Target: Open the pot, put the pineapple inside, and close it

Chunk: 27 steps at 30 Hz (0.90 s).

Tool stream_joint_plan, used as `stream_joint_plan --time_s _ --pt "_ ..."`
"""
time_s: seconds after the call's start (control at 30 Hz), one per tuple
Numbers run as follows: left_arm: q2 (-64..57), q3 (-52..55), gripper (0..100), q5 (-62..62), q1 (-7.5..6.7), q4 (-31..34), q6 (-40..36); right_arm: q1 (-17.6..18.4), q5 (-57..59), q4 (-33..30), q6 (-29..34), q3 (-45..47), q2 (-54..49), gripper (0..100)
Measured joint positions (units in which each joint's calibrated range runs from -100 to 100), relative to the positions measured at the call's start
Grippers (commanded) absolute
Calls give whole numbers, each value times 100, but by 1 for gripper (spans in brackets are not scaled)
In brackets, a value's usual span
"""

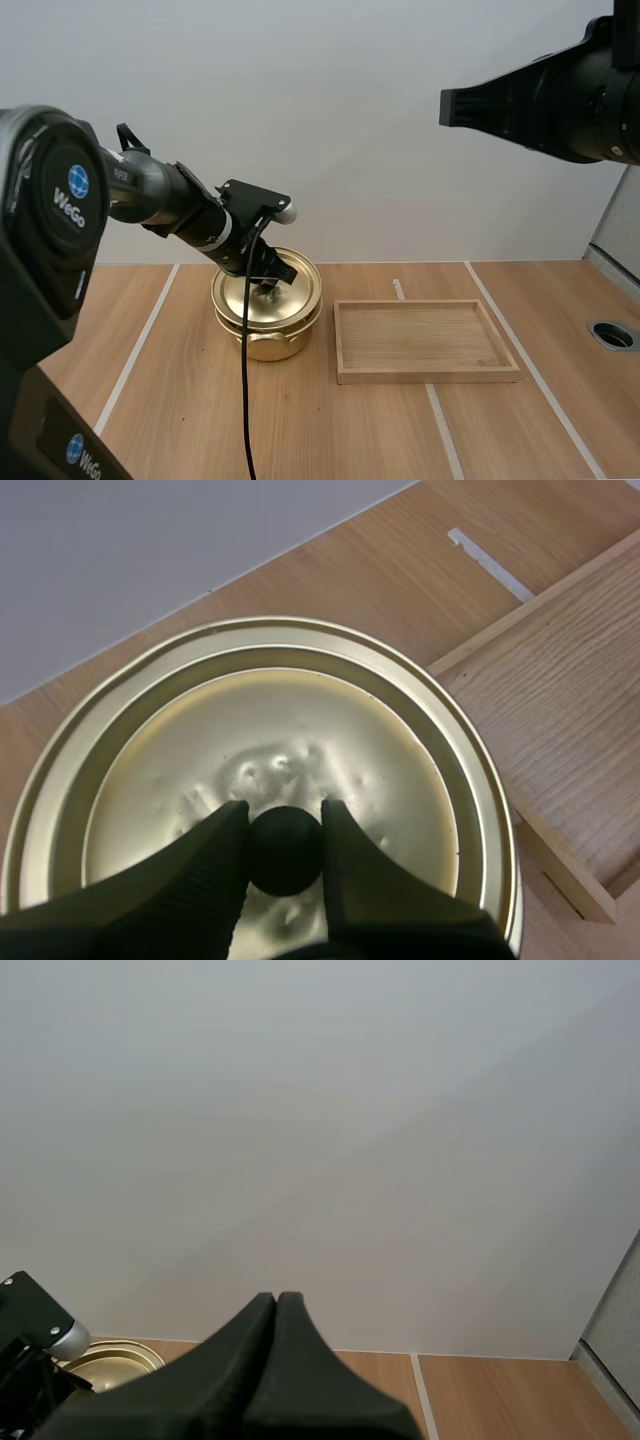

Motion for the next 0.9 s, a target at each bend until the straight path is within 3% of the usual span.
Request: stream_joint_plan --time_s 0.9 --pt "246 -14 0 426 0 133 -59 0 0 0 0 0 0 0"
